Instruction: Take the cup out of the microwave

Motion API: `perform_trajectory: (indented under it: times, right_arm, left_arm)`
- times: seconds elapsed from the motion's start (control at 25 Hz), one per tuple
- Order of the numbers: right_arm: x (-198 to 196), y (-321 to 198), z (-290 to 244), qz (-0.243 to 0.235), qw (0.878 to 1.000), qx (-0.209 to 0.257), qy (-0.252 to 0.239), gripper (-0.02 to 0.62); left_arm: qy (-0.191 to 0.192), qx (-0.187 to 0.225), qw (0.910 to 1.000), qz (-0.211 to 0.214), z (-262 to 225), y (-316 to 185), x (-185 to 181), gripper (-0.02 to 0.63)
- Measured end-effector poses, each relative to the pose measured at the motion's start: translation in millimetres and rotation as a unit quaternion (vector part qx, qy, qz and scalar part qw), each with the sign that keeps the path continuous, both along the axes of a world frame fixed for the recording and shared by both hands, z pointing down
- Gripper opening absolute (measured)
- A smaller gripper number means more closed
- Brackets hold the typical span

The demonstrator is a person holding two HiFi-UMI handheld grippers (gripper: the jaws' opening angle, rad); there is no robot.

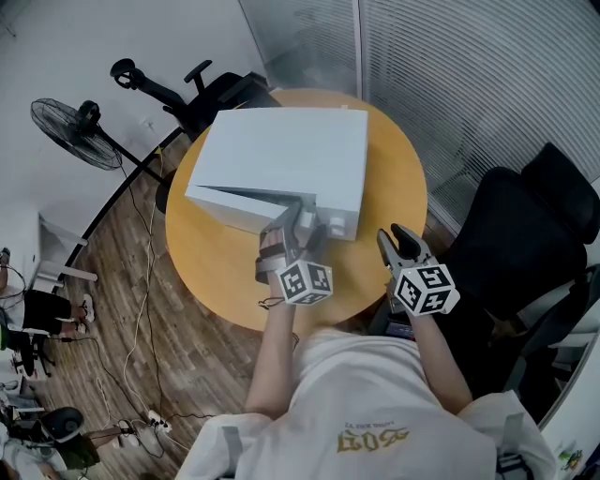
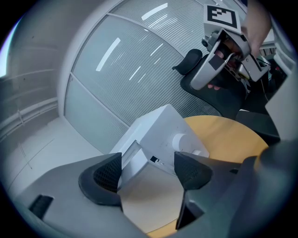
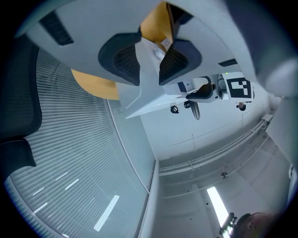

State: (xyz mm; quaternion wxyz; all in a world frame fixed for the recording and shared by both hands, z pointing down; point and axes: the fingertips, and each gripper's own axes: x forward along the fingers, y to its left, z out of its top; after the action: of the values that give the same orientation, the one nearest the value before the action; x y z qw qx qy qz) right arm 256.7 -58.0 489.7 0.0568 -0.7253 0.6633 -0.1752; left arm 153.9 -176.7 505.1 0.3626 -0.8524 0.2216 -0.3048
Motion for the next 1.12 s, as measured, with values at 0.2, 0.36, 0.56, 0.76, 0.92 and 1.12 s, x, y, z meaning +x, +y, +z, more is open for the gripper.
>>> perform_trajectory:
  times: [0.2, 0.36, 0.56, 0.76, 0.92, 1.12]
  right_arm:
    - [-6, 2, 1, -0.008, 1.000, -0.001, 0.002, 0.127]
    - [-5, 5, 3, -0.007, 1.000, -0.003, 0.001, 0.126]
    - [-8, 4, 2, -0.012, 1.000, -0.004, 0.000, 0.126]
    - [-15, 6, 4, -0.022, 1.000, -0.005, 0.001, 0.124]
    - [-19, 7, 3, -0.026, 1.000, -0.004, 0.000, 0.124]
    - [-26, 8, -1, -0.034, 0.999, -0.005, 0.001, 0.124]
  left_arm:
    - [0.005, 0.004, 1.0000, -0.005, 0, 5, -7, 0.350]
    - [0.009, 0.008, 0.9999, -0.009, 1, 7, -12, 0.348]
    - [0.010, 0.015, 0.9997, -0.017, -2, 10, -19, 0.344]
    - [0.012, 0.023, 0.9993, -0.026, -1, 15, -27, 0.341]
    - [0.015, 0.030, 0.9989, -0.031, -1, 18, -34, 0.339]
    - [0.045, 0.012, 0.9977, -0.049, -9, 20, -45, 0.322]
